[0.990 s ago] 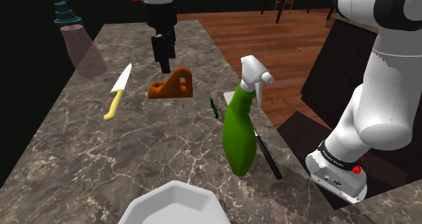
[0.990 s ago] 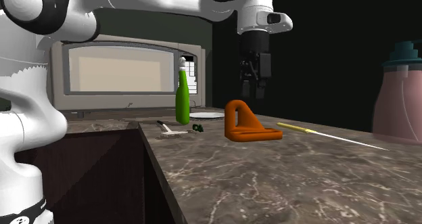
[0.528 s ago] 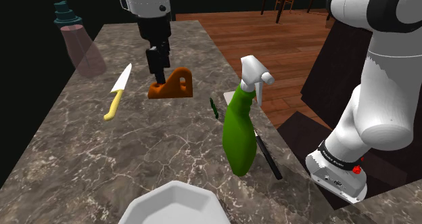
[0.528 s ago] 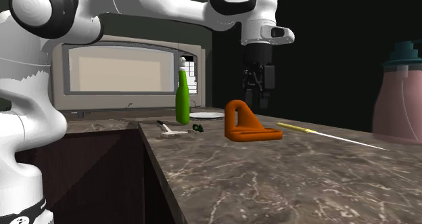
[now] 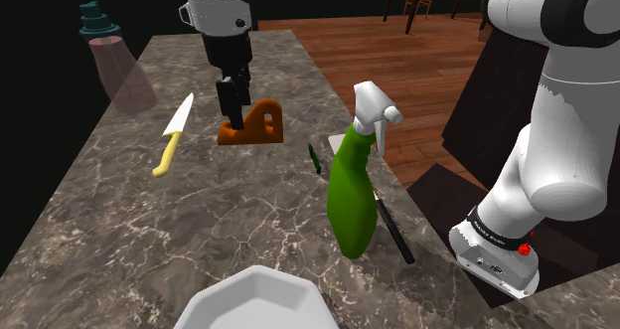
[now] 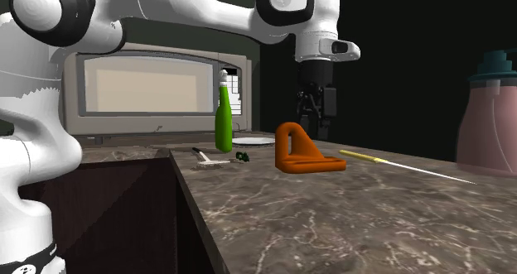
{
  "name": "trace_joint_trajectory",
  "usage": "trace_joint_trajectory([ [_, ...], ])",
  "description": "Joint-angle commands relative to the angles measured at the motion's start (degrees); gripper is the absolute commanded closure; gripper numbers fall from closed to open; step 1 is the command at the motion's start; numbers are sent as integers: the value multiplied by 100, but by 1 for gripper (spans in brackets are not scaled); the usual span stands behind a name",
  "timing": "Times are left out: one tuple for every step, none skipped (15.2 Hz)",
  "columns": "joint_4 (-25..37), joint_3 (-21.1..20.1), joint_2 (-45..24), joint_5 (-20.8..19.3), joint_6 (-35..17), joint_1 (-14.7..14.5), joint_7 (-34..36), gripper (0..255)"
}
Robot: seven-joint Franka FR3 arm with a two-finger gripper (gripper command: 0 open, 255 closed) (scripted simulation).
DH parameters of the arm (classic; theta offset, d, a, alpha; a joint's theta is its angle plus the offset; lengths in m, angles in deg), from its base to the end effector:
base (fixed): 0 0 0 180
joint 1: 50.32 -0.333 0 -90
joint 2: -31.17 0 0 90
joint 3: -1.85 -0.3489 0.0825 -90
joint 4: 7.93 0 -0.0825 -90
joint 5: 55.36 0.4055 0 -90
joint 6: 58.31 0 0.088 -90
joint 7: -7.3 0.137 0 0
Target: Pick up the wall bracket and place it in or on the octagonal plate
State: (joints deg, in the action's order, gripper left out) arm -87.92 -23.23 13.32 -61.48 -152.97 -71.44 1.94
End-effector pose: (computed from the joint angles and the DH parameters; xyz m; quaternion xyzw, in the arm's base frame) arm 0.5041 0.4481 0.5405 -0.9018 -0.4318 0.0168 0.0067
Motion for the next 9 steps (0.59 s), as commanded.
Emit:
trace_joint_trajectory([
  [0, 0, 0, 0, 0, 0, 0, 0],
  [0, 0, 0, 0, 0, 0, 0, 255],
  [0, 0, 0, 0, 0, 0, 0, 255],
  [0, 0, 0, 0, 0, 0, 0, 255],
  [0, 0, 0, 0, 0, 0, 0, 255],
  [0, 0, 0, 0, 0, 0, 0, 255],
  [-4, 0, 2, 1, -2, 1, 0, 255],
  [3, 0, -2, -1, 2, -2, 2, 255],
  [6, 1, -5, -2, 2, -1, -1, 255],
])
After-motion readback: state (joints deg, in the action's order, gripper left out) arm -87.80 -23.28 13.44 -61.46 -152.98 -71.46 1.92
